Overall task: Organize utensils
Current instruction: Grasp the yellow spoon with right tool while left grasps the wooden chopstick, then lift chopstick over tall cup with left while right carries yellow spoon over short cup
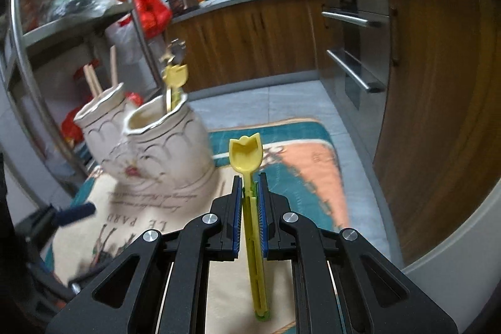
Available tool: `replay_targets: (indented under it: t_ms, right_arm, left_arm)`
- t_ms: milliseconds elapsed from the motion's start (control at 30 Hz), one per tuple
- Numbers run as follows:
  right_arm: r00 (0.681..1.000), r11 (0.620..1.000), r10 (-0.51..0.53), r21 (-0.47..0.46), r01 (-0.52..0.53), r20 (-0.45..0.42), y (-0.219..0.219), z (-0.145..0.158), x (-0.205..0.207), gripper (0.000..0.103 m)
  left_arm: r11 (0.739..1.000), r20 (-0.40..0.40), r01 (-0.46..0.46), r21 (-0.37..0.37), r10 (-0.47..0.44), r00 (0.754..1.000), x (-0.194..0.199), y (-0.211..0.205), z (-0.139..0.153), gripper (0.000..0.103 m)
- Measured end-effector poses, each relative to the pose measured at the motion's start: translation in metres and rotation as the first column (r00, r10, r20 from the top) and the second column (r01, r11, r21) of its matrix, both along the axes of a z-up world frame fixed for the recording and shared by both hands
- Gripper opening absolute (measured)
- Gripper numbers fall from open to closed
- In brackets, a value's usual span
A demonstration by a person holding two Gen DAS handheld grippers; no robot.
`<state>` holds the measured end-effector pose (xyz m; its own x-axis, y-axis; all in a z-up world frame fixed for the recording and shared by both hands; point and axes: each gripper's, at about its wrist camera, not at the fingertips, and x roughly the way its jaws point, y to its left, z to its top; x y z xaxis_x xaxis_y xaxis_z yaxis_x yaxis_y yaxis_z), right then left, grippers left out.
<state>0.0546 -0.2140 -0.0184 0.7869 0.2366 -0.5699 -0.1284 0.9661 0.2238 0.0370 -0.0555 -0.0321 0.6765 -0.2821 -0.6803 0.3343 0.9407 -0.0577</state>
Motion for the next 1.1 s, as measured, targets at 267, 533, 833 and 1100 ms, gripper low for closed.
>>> replay_targets:
  t_ms: [267, 533, 833, 1100]
  right_arm:
    - [1.000, 1.000, -0.007, 0.021, 0.007, -0.014, -0.012, -0.004, 0.007, 0.011]
    - [1.000, 1.000, 0.009, 0.011, -0.009, -0.007, -0.009, -0.005, 0.005, 0.011]
    - [0.999, 0.999, 0.033, 0.012, -0.033, 0.021, -0.006, -0.002, 0.000, 0.011]
    - [0.998, 0.999, 0.049, 0.009, -0.049, 0.038, -0.003, 0.000, -0.003, 0.011]
  left_arm:
    - [0.998, -0.139, 0.063, 0.023, -0.059, 0.989, 0.011, -0.055, -0.026, 0.055]
    - [0.989, -0.109, 0.060, 0.133, -0.046, 0.993, 0.007, -0.066, -0.031, 0.013]
    - [0.988, -0.098, 0.111, 0.106, -0.100, 0.990, 0.004, -0.039, -0.018, 0.006]
    - [0.986, -0.053, 0.129, 0.104, -0.124, 0.991, -0.016, -0.013, -0.005, 0.006]
